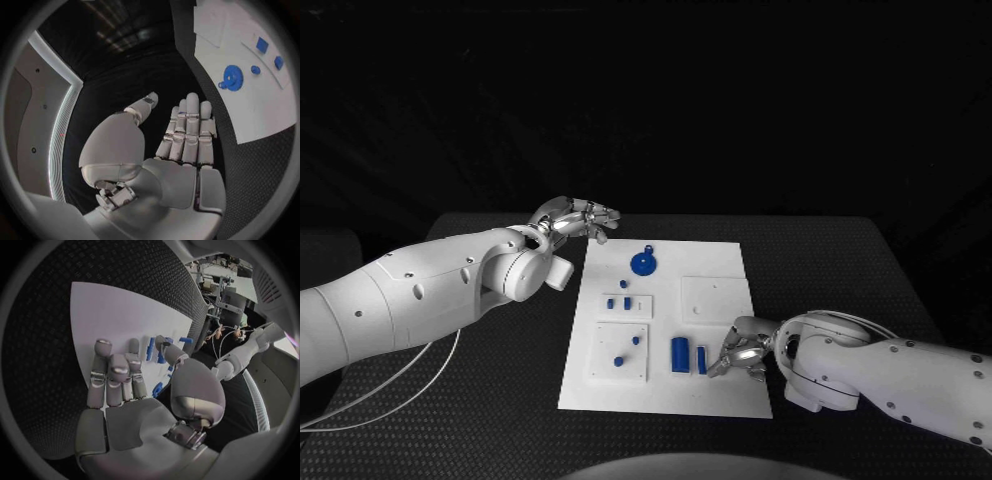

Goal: Assemble the parts on the task board

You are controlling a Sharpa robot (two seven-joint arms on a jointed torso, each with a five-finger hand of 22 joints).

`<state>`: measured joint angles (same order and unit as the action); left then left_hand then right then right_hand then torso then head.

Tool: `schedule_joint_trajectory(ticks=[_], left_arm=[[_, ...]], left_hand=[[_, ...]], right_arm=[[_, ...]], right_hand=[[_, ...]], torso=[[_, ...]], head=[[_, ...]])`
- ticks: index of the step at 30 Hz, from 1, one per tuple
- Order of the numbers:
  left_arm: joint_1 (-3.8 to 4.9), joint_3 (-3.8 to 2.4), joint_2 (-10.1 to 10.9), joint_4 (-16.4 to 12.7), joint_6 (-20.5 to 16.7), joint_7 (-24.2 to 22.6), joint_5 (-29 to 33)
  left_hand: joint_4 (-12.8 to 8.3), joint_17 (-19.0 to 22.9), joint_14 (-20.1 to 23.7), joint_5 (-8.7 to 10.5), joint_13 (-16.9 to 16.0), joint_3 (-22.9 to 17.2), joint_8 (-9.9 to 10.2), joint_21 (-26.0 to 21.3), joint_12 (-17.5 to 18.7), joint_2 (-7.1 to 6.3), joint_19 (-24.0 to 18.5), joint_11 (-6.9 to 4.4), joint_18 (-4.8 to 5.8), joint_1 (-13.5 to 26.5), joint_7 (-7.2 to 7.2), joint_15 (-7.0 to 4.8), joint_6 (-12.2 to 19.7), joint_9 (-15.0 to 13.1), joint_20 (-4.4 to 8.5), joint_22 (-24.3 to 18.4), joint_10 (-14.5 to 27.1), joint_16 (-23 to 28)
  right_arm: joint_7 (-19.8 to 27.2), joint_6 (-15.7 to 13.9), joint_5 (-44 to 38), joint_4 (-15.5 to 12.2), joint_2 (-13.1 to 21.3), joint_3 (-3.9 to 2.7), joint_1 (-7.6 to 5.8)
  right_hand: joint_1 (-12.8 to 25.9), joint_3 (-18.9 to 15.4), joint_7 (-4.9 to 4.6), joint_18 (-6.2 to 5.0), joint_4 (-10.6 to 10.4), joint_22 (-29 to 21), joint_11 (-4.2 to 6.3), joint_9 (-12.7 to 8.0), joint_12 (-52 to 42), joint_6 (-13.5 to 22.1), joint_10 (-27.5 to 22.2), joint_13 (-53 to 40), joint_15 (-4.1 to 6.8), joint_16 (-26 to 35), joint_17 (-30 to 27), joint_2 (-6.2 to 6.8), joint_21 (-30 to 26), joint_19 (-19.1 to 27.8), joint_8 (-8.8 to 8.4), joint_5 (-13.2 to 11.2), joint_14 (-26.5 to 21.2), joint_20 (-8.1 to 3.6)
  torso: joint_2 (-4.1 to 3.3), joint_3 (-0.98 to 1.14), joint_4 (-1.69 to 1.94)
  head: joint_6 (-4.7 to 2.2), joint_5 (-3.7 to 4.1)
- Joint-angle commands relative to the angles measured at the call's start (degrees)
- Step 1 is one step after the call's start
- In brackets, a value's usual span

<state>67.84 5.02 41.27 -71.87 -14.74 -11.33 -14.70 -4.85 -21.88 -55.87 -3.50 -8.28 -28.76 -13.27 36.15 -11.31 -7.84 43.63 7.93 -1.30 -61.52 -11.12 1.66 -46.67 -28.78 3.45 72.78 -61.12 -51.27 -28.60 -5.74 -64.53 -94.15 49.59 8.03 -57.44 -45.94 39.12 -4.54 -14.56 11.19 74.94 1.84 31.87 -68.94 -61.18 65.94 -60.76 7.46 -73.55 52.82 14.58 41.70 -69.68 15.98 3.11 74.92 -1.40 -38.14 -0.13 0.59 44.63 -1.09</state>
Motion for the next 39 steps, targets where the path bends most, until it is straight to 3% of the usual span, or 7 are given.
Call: schedule_joint_trajectory(ticks=[1,8,17,22,29,36,39], left_arm=[[0.04,-0.02,-0.19,0.15,0.39,-0.43,0.03],[0.04,-0.02,-0.57,0.93,-0.06,-1.47,0.81],[0.07,-0.07,-1.74,5.99,0.57,-3.45,4.94],[0.30,-0.15,-2.65,10.62,1.94,-5.16,8.01],[0.55,-0.30,-4.97,16.38,3.85,-7.84,12.56],[0.53,-0.39,-6.85,19.66,5.31,-10.11,14.63],[0.52,-0.40,-7.28,20.03,6.24,-10.22,14.66]], left_hand=[[0.34,-0.06,0.13,0.28,0.08,-0.06,-0.28,-0.21,-0.28,0.02,0.27,0.10,-1.14,0.43,0.10,0.37,0.33,0.08,0.18,0.07,0.36,0.29],[0.37,-0.09,0.13,0.29,0.08,-0.03,-0.33,-0.23,-0.31,-0.02,0.28,0.10,-1.14,0.44,0.11,0.37,0.28,0.07,0.18,0.11,0.34,0.30],[0.04,0.00,0.74,0.23,0.07,0.05,-1.23,-0.83,-0.87,0.35,-0.01,-0.08,-1.04,-0.17,0.66,0.43,-0.97,-0.19,0.10,0.23,-0.37,1.28],[-0.47,2.14,4.13,0.19,0.49,-0.04,-1.57,-3.52,-0.75,0.79,-2.03,0.07,-0.86,-0.27,1.01,2.43,-1.15,-0.15,-1.55,-0.60,-0.14,7.38],[-1.19,5.11,11.22,0.20,2.61,0.17,-1.01,-8.38,2.73,0.96,-6.73,0.37,-1.68,0.53,1.82,6.27,0.71,0.30,-5.50,-2.18,3.41,17.80],[-0.58,7.12,18.62,0.61,4.34,2.62,1.40,-13.10,6.44,-0.86,-13.59,-0.49,0.49,3.99,4.06,7.55,6.01,1.19,-7.20,-3.54,8.56,23.36],[-0.49,7.44,19.98,0.57,4.43,4.99,1.45,-14.51,7.38,-1.06,-15.32,-1.13,1.30,6.05,4.82,7.54,7.07,1.00,-7.28,-3.75,9.64,24.51]], right_arm=[[2.19,0.05,2.88,0.19,0.62,-0.18,-0.81],[14.54,-4.60,10.82,4.28,0.83,-0.96,-3.87],[35.12,-7.05,29.79,22.92,-6.29,-3.08,-6.71],[39.95,-6.97,39.19,34.64,-12.65,-5.96,-6.75],[43.44,-4.33,47.06,45.93,-19.26,-8.93,-6.28],[44.27,-2.70,49.22,47.36,-20.30,-9.80,-5.78],[44.48,-2.55,49.23,46.85,-20.23,-9.95,-5.66]], right_hand=[[0.45,-0.60,-0.13,-0.44,-0.53,0.82,-0.16,0.42,0.28,0.19,-0.15,-0.10,0.19,0.40,-0.06,0.74,-0.26,0.15,0.32,0.00,0.22,0.19],[0.55,-2.07,-0.46,-0.44,-0.77,0.74,-0.48,0.43,0.80,1.37,-0.94,0.05,-0.06,1.03,-0.32,0.50,-0.81,0.91,-0.16,0.68,-0.14,0.33],[-1.85,-6.45,-1.96,-0.17,4.28,0.81,-1.93,0.84,3.16,5.32,-4.25,1.44,-1.46,4.18,-1.73,-6.08,-3.07,5.17,-1.51,7.81,-2.92,2.25],[-3.14,-7.16,-2.95,1.16,5.26,0.23,-3.06,1.02,9.61,6.74,-9.29,6.41,-2.76,9.88,-4.62,-7.60,-7.61,12.80,-1.95,8.53,-10.04,4.73],[-5.24,-6.27,-6.17,4.78,5.77,-5.50,-8.07,0.37,33.51,11.61,-14.44,29.56,-11.41,33.52,-17.63,-9.17,-22.68,29.97,-3.44,8.74,-20.18,9.77],[-4.33,-8.25,-5.22,6.89,5.33,-7.96,-10.80,-0.54,45.22,13.81,-17.27,40.04,-14.82,44.68,-23.47,-9.86,-28.92,37.98,-4.01,7.62,-26.59,11.67],[-3.88,-10.31,-5.10,6.46,5.17,-9.08,-10.93,-0.97,50.20,14.31,-15.38,45.14,-15.28,48.35,-26.28,-9.98,-30.54,37.50,-3.75,6.99,-27.12,12.12]], torso=[[0.00,0.00,-0.01],[0.19,-0.01,-0.09],[1.66,-0.36,-0.82],[2.64,-0.39,-1.37],[3.31,-0.01,-1.49],[3.67,0.21,-1.36],[3.60,0.28,-1.36]], head=[[-0.13,0.13],[-1.25,0.66],[-6.69,2.33],[-10.21,2.56],[-15.27,2.08],[-18.39,1.62],[-19.37,1.35]])
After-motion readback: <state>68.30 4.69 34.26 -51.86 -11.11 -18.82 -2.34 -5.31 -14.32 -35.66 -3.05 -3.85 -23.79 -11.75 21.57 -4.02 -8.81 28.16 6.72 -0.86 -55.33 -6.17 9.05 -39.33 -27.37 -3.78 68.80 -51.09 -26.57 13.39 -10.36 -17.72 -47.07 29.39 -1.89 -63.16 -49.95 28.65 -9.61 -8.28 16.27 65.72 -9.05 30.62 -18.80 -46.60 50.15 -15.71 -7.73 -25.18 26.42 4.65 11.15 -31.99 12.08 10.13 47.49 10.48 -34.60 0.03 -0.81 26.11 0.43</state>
